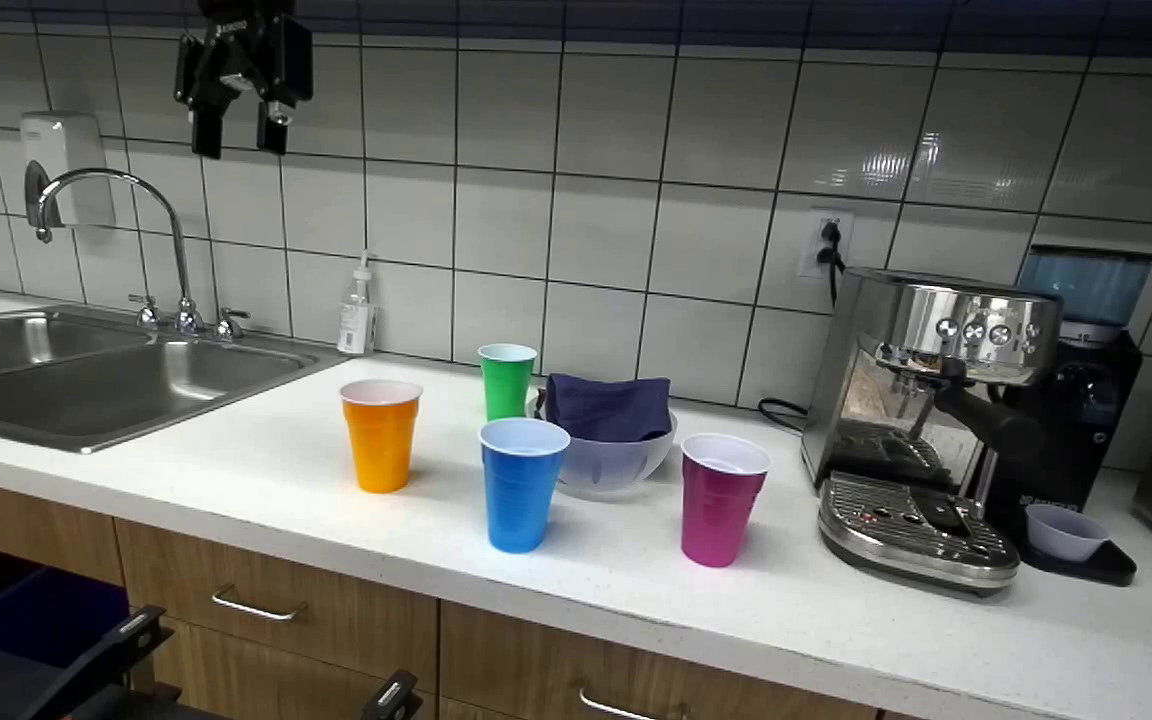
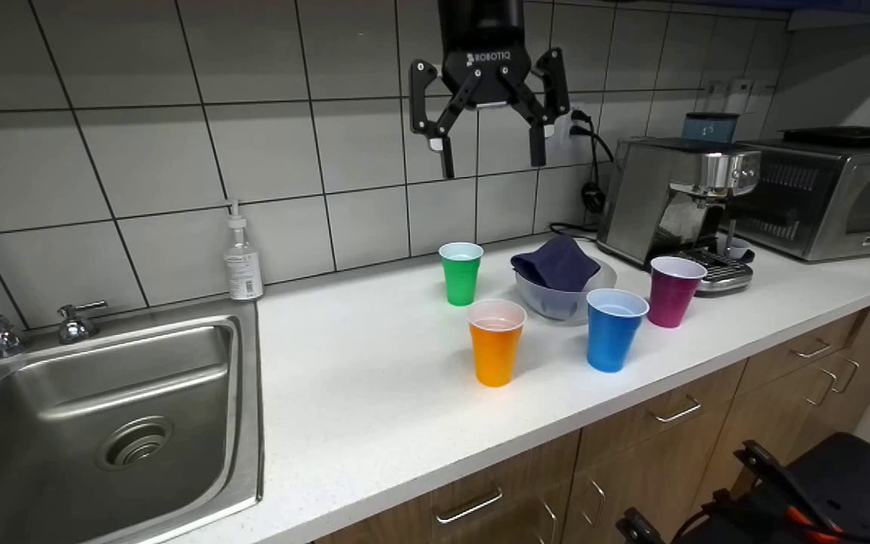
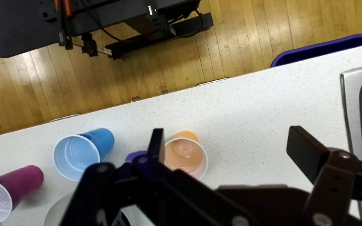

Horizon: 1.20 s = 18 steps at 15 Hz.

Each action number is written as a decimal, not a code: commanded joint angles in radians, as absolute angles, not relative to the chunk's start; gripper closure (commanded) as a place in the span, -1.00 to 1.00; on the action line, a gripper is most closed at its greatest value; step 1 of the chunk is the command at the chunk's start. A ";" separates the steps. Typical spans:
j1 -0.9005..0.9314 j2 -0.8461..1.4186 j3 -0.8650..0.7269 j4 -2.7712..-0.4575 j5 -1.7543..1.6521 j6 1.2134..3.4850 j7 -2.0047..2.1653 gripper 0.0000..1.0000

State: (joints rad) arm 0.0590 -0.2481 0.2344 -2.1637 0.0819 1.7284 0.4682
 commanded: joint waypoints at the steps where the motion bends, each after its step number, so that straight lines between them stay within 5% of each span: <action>1: 0.074 -0.244 0.225 -2.169 0.067 1.736 0.494 -1.00; 18: 0.064 -0.211 0.218 -2.299 -0.060 1.934 0.638 -1.00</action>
State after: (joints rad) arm 0.0623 -0.2235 0.2277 -2.2772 -0.0339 1.8769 0.5994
